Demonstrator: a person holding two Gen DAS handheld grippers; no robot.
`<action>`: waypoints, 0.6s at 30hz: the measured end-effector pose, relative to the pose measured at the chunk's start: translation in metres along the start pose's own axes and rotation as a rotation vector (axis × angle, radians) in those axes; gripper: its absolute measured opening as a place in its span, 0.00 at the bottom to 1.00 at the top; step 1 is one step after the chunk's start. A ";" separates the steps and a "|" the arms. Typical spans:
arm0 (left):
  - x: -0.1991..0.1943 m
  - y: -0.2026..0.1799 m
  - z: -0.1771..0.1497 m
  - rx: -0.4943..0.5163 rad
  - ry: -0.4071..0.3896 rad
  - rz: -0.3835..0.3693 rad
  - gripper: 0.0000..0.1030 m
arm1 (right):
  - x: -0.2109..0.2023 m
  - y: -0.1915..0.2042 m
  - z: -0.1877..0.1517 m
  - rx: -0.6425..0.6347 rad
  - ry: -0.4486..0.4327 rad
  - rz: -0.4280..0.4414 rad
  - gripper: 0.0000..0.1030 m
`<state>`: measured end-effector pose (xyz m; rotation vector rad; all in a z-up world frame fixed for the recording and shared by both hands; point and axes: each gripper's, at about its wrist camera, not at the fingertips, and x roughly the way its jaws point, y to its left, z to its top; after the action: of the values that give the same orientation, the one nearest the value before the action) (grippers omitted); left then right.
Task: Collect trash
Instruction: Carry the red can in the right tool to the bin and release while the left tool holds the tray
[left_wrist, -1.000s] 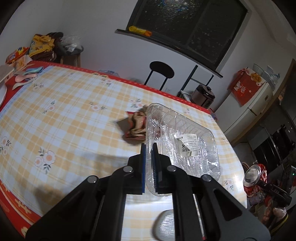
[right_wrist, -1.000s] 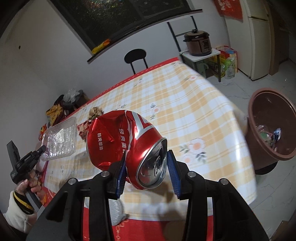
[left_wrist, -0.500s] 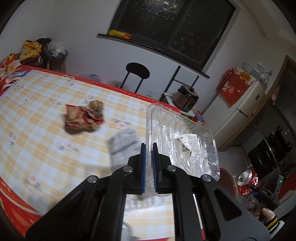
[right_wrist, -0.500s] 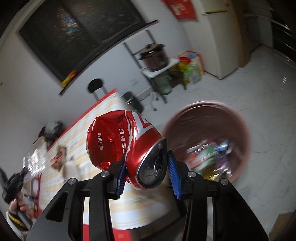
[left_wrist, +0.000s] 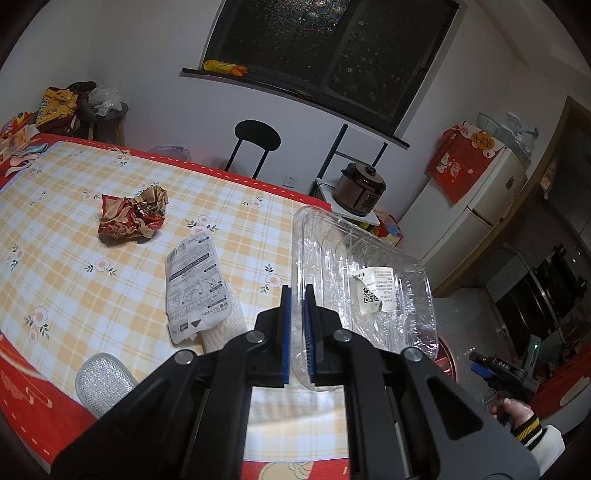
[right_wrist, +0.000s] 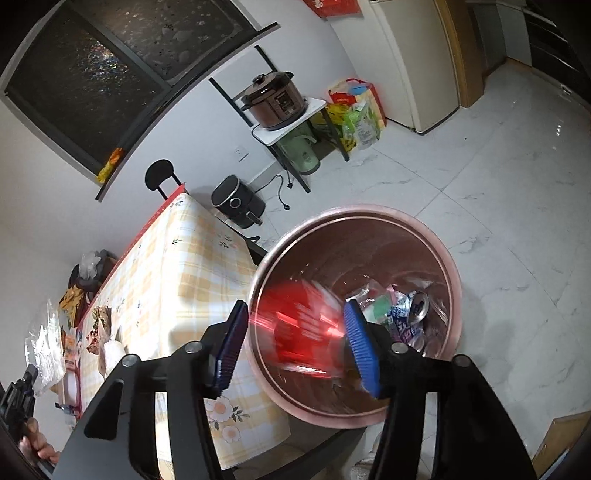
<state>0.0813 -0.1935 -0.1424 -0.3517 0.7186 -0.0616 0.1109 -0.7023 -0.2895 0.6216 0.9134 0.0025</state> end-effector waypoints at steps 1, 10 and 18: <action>0.001 -0.002 0.000 0.000 -0.001 0.001 0.10 | -0.001 0.001 0.002 -0.002 -0.004 0.005 0.57; 0.016 -0.048 0.000 0.075 0.015 -0.044 0.10 | -0.072 0.029 0.031 -0.139 -0.207 -0.012 0.95; 0.054 -0.113 -0.005 0.167 0.072 -0.124 0.10 | -0.153 0.041 0.039 -0.259 -0.371 -0.088 0.95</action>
<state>0.1260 -0.3106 -0.1425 -0.2351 0.7568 -0.2513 0.0548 -0.7276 -0.1379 0.3251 0.5671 -0.0702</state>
